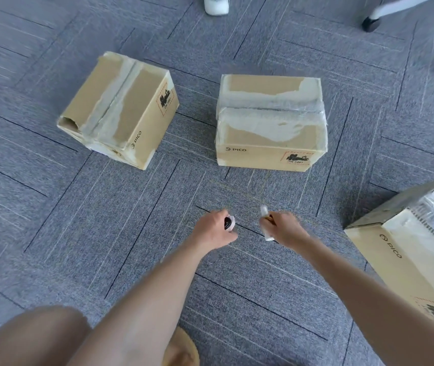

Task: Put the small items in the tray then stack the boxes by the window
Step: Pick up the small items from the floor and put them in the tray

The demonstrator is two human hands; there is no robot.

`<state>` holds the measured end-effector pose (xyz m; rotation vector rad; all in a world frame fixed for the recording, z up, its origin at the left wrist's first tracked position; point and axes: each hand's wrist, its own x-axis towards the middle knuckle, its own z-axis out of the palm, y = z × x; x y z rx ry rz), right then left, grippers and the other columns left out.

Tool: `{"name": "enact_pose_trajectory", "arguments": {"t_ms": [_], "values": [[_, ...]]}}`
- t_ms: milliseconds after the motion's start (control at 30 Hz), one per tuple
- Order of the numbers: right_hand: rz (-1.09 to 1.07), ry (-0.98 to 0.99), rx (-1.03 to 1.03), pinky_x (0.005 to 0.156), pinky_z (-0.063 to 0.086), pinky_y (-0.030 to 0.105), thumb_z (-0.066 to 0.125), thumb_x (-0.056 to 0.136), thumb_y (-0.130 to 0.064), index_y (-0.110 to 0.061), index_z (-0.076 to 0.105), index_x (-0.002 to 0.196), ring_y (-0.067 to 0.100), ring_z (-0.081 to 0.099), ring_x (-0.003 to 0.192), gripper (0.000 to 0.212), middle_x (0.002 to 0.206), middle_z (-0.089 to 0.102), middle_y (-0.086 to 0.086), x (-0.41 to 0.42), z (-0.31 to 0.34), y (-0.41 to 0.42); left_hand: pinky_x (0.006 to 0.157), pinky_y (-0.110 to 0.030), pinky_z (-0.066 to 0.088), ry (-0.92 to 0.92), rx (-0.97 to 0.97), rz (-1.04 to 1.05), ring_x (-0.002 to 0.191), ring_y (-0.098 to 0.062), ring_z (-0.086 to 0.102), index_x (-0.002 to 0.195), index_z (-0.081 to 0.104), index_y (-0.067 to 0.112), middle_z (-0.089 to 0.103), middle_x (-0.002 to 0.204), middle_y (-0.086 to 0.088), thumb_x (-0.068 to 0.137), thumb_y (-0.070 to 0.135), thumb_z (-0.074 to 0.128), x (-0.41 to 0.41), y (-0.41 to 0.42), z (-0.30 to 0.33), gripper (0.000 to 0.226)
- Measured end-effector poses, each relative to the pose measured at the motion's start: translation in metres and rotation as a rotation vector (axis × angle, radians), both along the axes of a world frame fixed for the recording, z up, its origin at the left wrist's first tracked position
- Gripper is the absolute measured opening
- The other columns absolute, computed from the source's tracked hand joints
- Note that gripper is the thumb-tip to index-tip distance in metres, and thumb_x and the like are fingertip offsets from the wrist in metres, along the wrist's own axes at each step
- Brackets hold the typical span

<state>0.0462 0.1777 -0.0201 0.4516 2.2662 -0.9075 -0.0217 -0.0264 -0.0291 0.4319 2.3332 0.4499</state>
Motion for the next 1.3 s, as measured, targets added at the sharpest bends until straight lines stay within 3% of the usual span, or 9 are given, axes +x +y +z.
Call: {"name": "enact_pose_trajectory", "arguments": {"t_ms": [167,267,333,467,667,833,900,1133,1300], "values": [[-0.477,-0.115,-0.415,0.043,0.035,0.021,0.05,0.103,-0.034,-0.013,0.056,0.104,0.012,0.053,0.053,0.022,0.081,0.07,0.011,0.014,0.119,-0.027,0.067,-0.026,0.056,-0.13,0.098,0.148,0.079,-0.017,0.065,0.115,0.058,0.016,0.064,0.097,0.0,0.084,0.037,0.075,0.02,-0.024,0.111,0.041],[-0.486,-0.098,-0.462,0.044,0.033,0.024,0.054,0.101,-0.03,-0.013,0.058,0.105,0.015,0.053,0.055,0.018,0.077,0.068,0.012,0.024,0.196,-0.041,0.074,-0.029,0.057,-0.235,0.128,0.268,0.085,-0.016,0.066,0.123,0.057,0.018,0.062,0.099,0.002,0.084,0.034,0.075,0.03,-0.044,0.191,0.046],[-0.459,-0.092,-0.455,0.044,0.032,0.024,0.057,0.099,-0.027,-0.01,0.061,0.099,0.016,0.051,0.055,0.017,0.073,0.065,0.011,0.028,0.25,-0.052,0.067,-0.019,0.051,-0.275,0.164,0.337,0.082,-0.01,0.061,0.122,0.058,0.019,0.065,0.102,0.001,0.084,0.031,0.076,0.036,-0.057,0.253,0.043],[-0.376,-0.069,-0.423,0.047,0.036,0.023,0.06,0.097,-0.022,-0.008,0.062,0.087,0.018,0.05,0.056,0.018,0.066,0.06,0.007,0.032,0.372,-0.079,0.061,-0.006,0.045,-0.279,0.218,0.419,0.093,-0.01,0.059,0.146,0.045,0.017,0.065,0.125,-0.005,0.086,0.026,0.075,0.047,-0.087,0.379,0.068],[-0.12,-0.12,-0.305,0.04,0.042,0.018,0.071,0.091,-0.02,-0.004,0.062,0.097,0.009,0.049,0.046,0.02,0.064,0.057,0.003,0.042,0.54,-0.132,0.082,-0.019,0.052,-0.236,0.209,0.467,0.102,-0.016,0.063,0.145,0.047,0.017,0.064,0.128,-0.007,0.086,0.022,0.075,0.082,-0.14,0.549,0.065],[0.193,-0.109,-0.188,0.066,0.063,0.035,0.07,0.087,-0.009,-0.003,0.06,0.095,0.007,0.065,0.05,0.014,0.073,0.07,0.009,0.056,0.623,-0.181,0.085,-0.031,0.055,-0.169,0.17,0.56,0.094,-0.017,0.064,0.121,0.061,0.017,0.07,0.109,-0.003,0.083,0.032,0.077,0.135,-0.189,0.65,0.043],[0.273,-0.081,-0.194,0.071,0.062,0.04,0.072,0.083,-0.01,-0.003,0.059,0.095,0.011,0.066,0.054,0.019,0.078,0.069,0.012,0.062,0.646,-0.205,0.083,-0.029,0.054,-0.136,0.179,0.65,0.095,-0.019,0.066,0.113,0.063,0.019,0.068,0.102,0.0,0.079,0.037,0.081,0.162,-0.21,0.676,0.042],[0.616,-0.008,-0.245,0.047,0.043,0.026,0.075,0.07,-0.021,-0.014,0.054,0.071,0.013,0.056,0.046,0.022,0.056,0.058,0.001,0.09,0.702,-0.331,0.075,-0.031,0.051,-0.054,0.185,1.013,0.084,-0.019,0.06,0.097,0.063,0.021,0.063,0.091,0.002,0.076,0.024,0.073,0.272,-0.306,0.717,0.024],[0.908,-0.065,-0.21,0.054,0.046,0.031,0.075,0.068,-0.036,-0.016,0.048,0.073,0.014,0.059,0.049,0.034,0.06,0.06,0.001,0.131,0.712,-0.463,0.064,-0.026,0.053,-0.064,0.14,1.321,0.079,-0.013,0.064,0.089,0.058,0.034,0.067,0.091,0.006,0.072,0.036,0.069,0.364,-0.4,0.712,0.02]]}}
